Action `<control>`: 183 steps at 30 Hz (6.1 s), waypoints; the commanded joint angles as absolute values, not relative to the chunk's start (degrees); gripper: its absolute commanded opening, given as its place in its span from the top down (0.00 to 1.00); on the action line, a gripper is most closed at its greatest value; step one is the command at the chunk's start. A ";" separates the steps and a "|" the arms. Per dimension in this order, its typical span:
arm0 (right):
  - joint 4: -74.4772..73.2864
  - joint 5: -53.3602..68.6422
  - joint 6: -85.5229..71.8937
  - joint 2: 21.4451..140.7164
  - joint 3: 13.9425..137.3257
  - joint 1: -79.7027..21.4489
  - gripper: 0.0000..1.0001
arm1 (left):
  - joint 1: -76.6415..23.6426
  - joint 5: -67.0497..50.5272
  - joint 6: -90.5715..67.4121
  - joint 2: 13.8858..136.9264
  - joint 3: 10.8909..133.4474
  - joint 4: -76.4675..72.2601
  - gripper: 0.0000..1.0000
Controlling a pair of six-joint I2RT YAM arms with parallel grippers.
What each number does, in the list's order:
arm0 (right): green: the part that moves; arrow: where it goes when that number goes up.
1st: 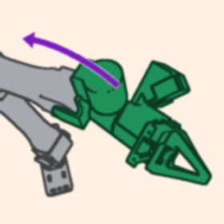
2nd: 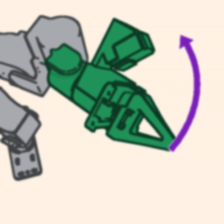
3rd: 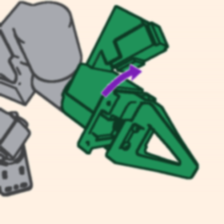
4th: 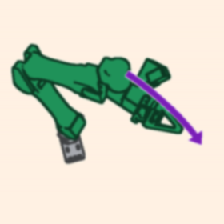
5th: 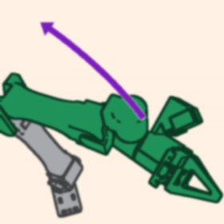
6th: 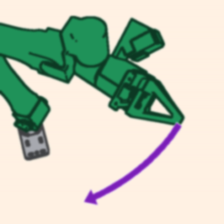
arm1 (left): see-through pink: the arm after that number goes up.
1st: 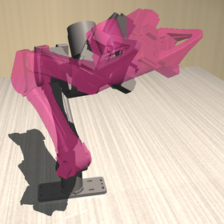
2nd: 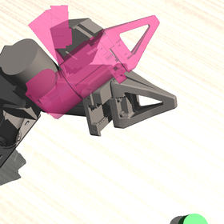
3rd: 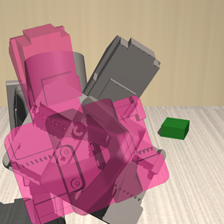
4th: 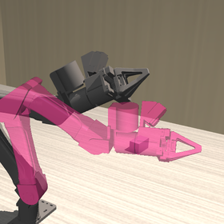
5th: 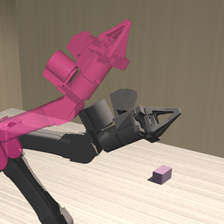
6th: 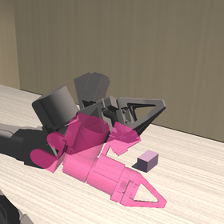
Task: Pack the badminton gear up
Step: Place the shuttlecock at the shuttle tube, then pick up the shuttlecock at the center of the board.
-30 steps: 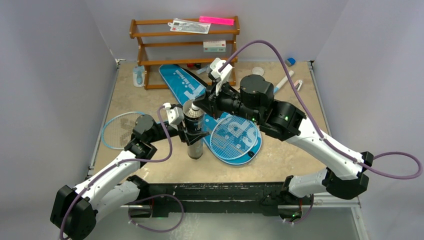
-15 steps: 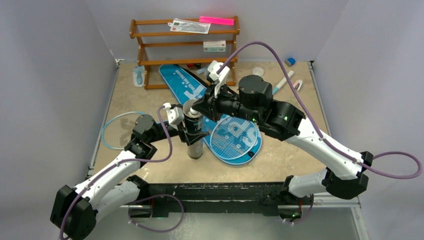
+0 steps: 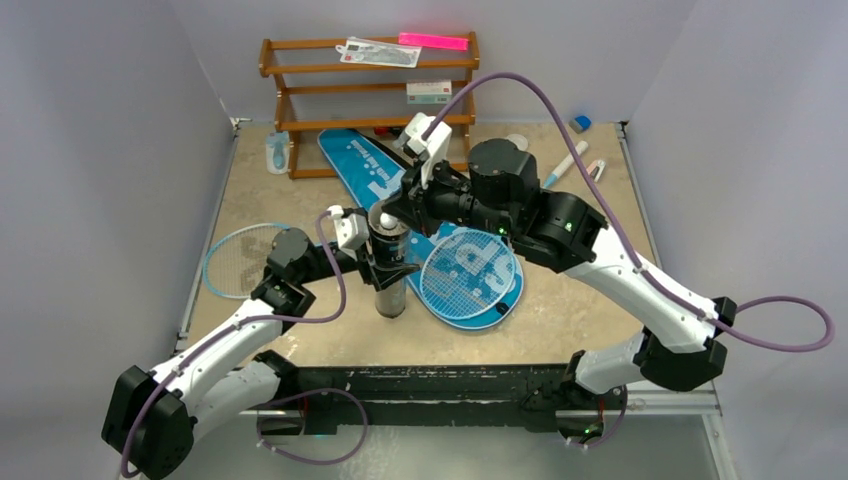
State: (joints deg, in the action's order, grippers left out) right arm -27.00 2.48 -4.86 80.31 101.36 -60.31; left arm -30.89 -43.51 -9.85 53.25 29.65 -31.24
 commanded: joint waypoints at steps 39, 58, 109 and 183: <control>-27.69 -14.10 -3.72 60.75 83.40 -60.36 0.81 | -31.10 -35.08 -9.71 45.98 28.74 -22.24 0.00; -26.31 -22.20 -8.53 58.48 74.12 -59.79 0.79 | -31.11 -29.45 -14.40 36.04 18.82 -20.13 0.00; -9.91 -10.79 -34.50 76.41 60.53 -27.53 0.65 | -30.94 -18.93 8.99 41.15 38.91 5.88 0.59; -7.95 -3.90 -23.38 98.03 72.43 -15.05 0.78 | -27.68 -20.45 13.24 37.71 36.58 11.37 0.66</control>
